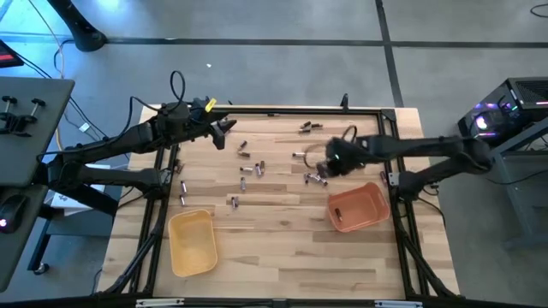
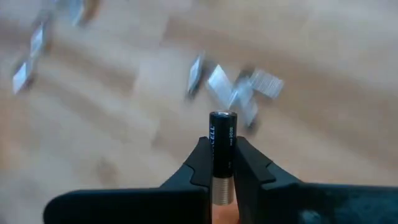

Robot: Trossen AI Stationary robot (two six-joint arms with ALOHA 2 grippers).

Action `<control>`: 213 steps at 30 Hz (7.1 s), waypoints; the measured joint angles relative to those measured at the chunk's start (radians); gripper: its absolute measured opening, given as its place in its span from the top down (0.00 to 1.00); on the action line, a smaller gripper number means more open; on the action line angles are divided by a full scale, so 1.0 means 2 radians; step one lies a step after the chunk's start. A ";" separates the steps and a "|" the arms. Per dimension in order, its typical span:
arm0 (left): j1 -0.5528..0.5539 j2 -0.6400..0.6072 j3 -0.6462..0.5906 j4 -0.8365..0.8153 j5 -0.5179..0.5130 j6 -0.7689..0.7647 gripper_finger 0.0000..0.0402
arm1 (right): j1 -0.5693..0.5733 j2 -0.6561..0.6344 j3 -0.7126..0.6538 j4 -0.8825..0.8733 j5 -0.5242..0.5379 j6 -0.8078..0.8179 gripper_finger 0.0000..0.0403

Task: Sort batteries
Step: Put the black battery into the orange bin

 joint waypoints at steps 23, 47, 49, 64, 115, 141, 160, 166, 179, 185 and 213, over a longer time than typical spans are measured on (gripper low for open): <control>0.000 0.001 0.000 -0.001 -0.005 -0.034 0.50 | 0.157 -0.028 -0.023 -0.116 -0.026 0.186 0.47; 0.000 0.001 0.000 0.003 0.003 -0.204 0.50 | -0.348 0.338 0.233 0.105 -0.003 -0.181 0.45; 0.000 0.001 0.000 0.002 0.014 -0.206 0.50 | -0.350 0.366 0.273 0.067 0.000 -0.186 0.45; 0.000 0.001 0.000 -0.001 0.029 -0.190 0.50 | -0.329 0.417 0.355 -0.031 0.024 -0.310 0.45; 0.000 0.001 0.000 -0.017 0.063 -0.166 0.50 | -0.250 0.280 0.353 -0.219 -0.050 -0.539 0.96; 0.000 0.001 0.000 0.056 0.060 -0.065 0.50 | 0.157 -0.061 -0.071 -0.113 -0.144 0.052 0.69; 0.000 0.001 0.000 0.056 0.058 -0.084 0.50 | -0.142 0.111 0.140 0.018 0.005 -0.318 0.44; -0.001 0.001 0.000 0.054 0.058 -0.084 0.50 | -0.223 0.261 0.253 -0.006 -0.003 -0.542 0.44; -0.001 0.001 0.000 0.054 0.059 -0.096 0.50 | -0.272 0.401 0.330 -0.032 -0.032 -0.816 0.44; -0.001 0.001 0.000 0.048 0.058 -0.109 0.50 | -0.272 0.430 0.330 -0.033 -0.032 -0.836 0.44; 0.001 0.001 0.000 0.090 0.058 -0.081 0.50 | -0.254 0.362 0.330 -0.135 -0.076 -0.744 0.96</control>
